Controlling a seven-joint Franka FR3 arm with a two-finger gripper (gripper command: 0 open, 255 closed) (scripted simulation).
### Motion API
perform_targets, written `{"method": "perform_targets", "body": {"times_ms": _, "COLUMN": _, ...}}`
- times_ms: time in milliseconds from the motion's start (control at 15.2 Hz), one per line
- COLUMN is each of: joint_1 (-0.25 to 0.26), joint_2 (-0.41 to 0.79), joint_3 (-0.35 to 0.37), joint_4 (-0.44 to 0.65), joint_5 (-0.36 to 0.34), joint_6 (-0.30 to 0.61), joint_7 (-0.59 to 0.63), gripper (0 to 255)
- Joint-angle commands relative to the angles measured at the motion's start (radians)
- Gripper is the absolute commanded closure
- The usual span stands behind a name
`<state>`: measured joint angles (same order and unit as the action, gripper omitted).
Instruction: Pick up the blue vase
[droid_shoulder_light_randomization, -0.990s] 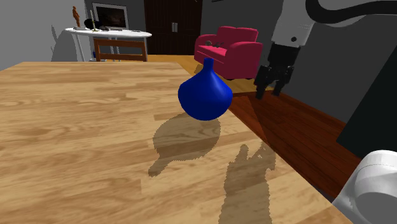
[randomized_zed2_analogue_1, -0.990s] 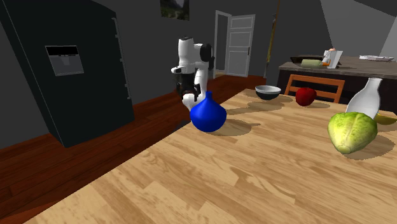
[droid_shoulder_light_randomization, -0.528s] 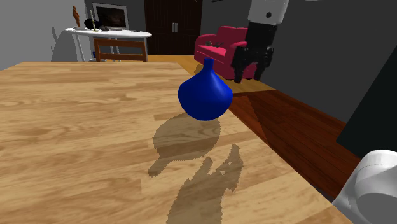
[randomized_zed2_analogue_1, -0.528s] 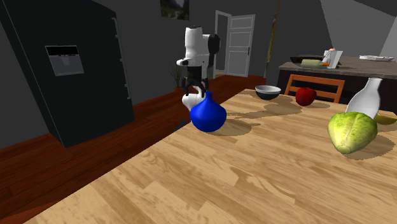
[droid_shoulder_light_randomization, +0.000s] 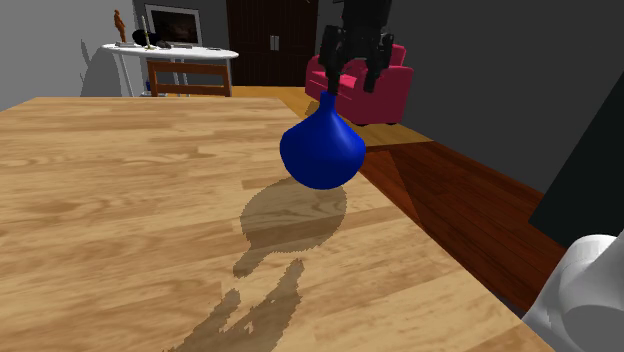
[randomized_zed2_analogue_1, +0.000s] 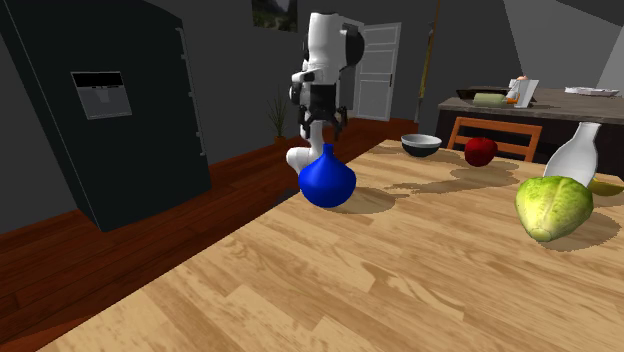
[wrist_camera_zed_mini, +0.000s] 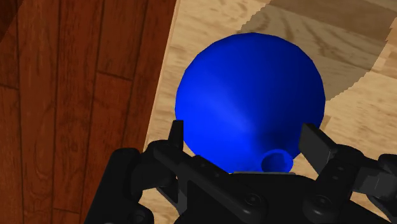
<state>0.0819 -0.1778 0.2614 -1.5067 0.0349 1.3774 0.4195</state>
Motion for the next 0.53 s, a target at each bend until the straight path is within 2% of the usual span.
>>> {"method": "perform_targets", "body": {"times_ms": 0, "joint_1": 0.014, "joint_2": 0.100, "joint_3": 0.032, "joint_4": 0.146, "joint_5": -0.027, "joint_6": -0.051, "joint_7": 0.038, "gripper": 0}}
{"method": "perform_targets", "body": {"times_ms": 66, "joint_1": 0.025, "joint_2": 0.151, "joint_3": 0.048, "joint_4": 0.226, "joint_5": -0.045, "joint_6": -0.082, "joint_7": 0.056, "gripper": 0}}
{"method": "perform_targets", "body": {"times_ms": 132, "joint_1": 0.028, "joint_2": 0.161, "joint_3": 0.050, "joint_4": 0.240, "joint_5": -0.049, "joint_6": -0.088, "joint_7": 0.060, "gripper": 0}}
{"method": "perform_targets", "body": {"times_ms": 462, "joint_1": 0.022, "joint_2": 0.108, "joint_3": 0.041, "joint_4": 0.104, "joint_5": -0.032, "joint_6": -0.002, "joint_7": 0.049, "gripper": 0}}
